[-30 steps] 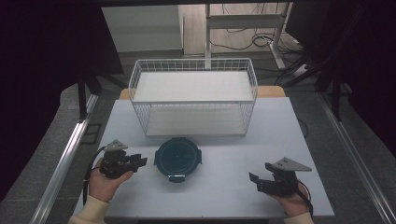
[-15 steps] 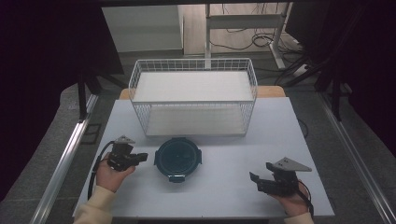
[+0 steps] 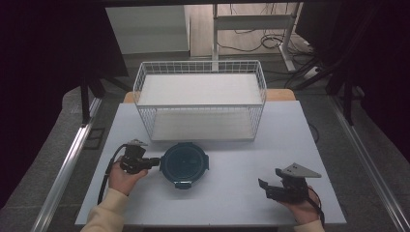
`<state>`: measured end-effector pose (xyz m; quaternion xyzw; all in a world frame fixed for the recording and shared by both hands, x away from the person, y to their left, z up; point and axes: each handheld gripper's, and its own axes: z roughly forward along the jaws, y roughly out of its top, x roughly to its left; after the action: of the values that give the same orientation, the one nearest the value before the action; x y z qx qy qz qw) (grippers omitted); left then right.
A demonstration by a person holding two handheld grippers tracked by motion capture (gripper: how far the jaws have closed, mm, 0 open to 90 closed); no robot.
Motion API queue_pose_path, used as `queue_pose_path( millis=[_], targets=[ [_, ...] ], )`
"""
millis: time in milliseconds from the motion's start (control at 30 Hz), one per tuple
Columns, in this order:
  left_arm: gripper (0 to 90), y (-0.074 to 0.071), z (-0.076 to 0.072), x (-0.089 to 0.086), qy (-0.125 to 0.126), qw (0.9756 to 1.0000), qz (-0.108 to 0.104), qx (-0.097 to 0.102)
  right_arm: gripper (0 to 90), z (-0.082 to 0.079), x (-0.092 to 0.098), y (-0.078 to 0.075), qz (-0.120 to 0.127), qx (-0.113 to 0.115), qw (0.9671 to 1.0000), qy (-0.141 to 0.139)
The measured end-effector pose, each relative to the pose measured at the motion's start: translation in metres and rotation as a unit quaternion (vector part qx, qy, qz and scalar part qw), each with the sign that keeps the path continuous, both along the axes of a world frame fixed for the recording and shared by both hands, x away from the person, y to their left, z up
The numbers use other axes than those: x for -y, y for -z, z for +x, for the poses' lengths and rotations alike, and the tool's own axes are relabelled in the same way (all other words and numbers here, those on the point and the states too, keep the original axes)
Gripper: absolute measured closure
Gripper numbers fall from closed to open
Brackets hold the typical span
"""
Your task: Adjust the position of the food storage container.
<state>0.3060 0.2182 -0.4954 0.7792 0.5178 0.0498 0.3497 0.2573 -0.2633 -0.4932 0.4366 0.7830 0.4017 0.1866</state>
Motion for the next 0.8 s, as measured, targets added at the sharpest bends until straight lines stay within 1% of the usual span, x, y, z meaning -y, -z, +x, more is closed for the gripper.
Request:
queue_pose_path(
  millis=[300, 367, 400, 433, 500, 567, 700, 800],
  targets=[
    [90.0, 0.0, 0.001, 0.004, -0.005, 1.0, 0.002, 0.006, 23.3, 0.0, -0.001, 0.0, -0.003, 0.001, 1.0, 0.001],
    [90.0, 0.0, 0.001, 0.005, -0.004, 1.0, 0.0, 0.004, 23.4, 0.0, -0.001, 0.0, -0.003, 0.001, 1.0, 0.001],
    [90.0, 0.0, 0.001, 0.006, -0.001, 1.0, -0.004, 0.002, 23.3, 0.0, 0.0, 0.0, -0.002, 0.0, 1.0, 0.001],
    [90.0, 0.0, 0.001, 0.006, -0.001, 1.0, -0.004, 0.002, 23.3, 0.0, 0.0, 0.0, -0.002, 0.0, 1.0, 0.001],
    [90.0, -0.001, 0.001, 0.009, 0.002, 0.9999, -0.011, 0.003, 23.4, 0.001, 0.0, 0.0, -0.002, 0.0, 1.0, 0.002],
    [90.0, -0.001, 0.001, 0.01, 0.004, 0.9999, -0.012, 0.004, 23.4, 0.001, 0.0, 0.0, -0.003, 0.0, 1.0, 0.003],
    [90.0, -0.004, 0.002, 0.019, 0.013, 0.9999, 0.001, 0.007, 23.4, 0.0, 0.0, 0.0, -0.003, 0.001, 1.0, 0.003],
    [90.0, -0.005, 0.002, 0.024, 0.016, 0.9999, 0.0, 0.006, 23.3, 0.001, 0.0, 0.0, -0.003, 0.0, 1.0, 0.003]
  ],
)
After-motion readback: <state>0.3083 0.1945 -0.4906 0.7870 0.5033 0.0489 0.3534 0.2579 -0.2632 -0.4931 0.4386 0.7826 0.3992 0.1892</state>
